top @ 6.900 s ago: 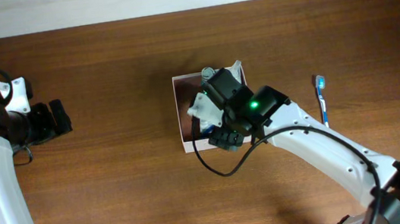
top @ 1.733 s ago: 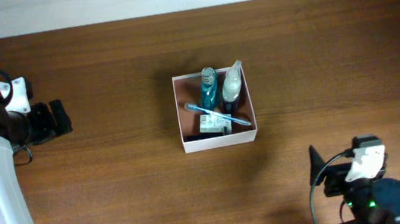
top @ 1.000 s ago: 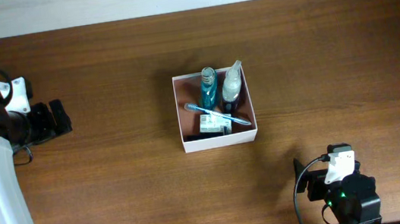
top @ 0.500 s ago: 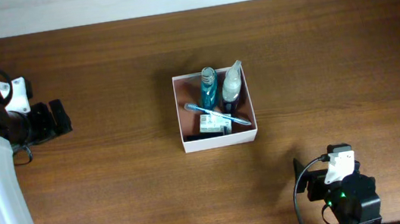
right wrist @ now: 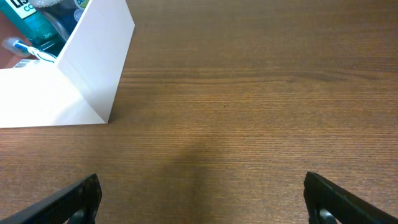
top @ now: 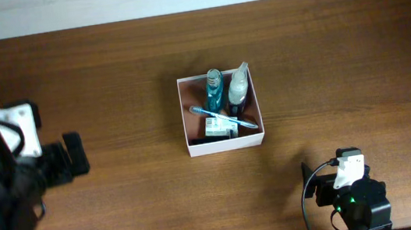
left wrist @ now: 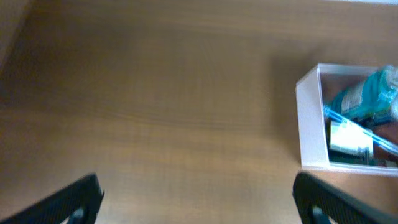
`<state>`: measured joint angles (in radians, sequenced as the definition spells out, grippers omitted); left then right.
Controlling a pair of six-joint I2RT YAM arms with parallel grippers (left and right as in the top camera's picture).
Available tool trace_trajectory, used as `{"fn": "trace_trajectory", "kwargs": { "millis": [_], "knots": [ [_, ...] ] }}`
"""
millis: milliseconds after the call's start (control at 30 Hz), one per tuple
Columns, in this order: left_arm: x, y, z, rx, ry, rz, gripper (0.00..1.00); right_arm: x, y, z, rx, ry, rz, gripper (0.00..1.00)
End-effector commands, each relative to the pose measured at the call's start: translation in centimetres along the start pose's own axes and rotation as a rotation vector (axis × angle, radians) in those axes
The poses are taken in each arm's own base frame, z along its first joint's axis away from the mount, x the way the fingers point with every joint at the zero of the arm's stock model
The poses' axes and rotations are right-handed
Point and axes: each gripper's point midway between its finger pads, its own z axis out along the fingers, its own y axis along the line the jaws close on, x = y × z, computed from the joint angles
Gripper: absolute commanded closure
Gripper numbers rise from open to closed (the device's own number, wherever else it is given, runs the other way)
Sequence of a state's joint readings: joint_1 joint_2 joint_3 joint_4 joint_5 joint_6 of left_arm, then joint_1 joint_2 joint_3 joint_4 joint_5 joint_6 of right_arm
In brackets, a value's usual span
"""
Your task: Pack container
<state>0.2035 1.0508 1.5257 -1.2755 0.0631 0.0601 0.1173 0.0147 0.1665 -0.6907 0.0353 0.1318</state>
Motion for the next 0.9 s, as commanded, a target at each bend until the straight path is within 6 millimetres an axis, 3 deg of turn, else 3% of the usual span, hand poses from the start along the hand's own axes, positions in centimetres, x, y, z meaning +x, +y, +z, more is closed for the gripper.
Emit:
{"fn": "trace_trajectory", "kwargs": {
  "millis": [0,100,167,233,467,633,867],
  "knots": [
    [0.9,-1.6,2.4,0.061,-0.118,0.052,0.00,0.1,-0.1,0.1,0.004,-0.003,0.011,0.01],
    [2.8,-3.8,4.2,0.147,-0.285,0.100,0.00,0.1,-0.1,0.1,0.004,-0.003,0.012,0.01],
    [3.9,-4.2,4.9,0.165,-0.344,0.110,0.00,0.1,-0.1,0.1,0.004,-0.003,0.012,0.01],
    [6.3,-4.4,6.0,0.176,-0.404,0.117,0.00,0.1,-0.1,0.1,0.004,-0.003,0.012,0.01],
    [12.2,-4.7,8.6,0.190,-0.449,0.125,0.00,0.1,-0.1,0.1,0.004,-0.003,0.012,0.01],
    [15.2,-6.3,10.4,0.262,-0.449,0.160,0.00,0.1,-0.1,0.1,0.004,-0.003,0.012,0.01],
    [17.2,-6.8,12.2,0.284,-0.446,0.170,0.00,0.1,-0.1,0.1,0.004,-0.003,0.011,0.02]
  ]
}}
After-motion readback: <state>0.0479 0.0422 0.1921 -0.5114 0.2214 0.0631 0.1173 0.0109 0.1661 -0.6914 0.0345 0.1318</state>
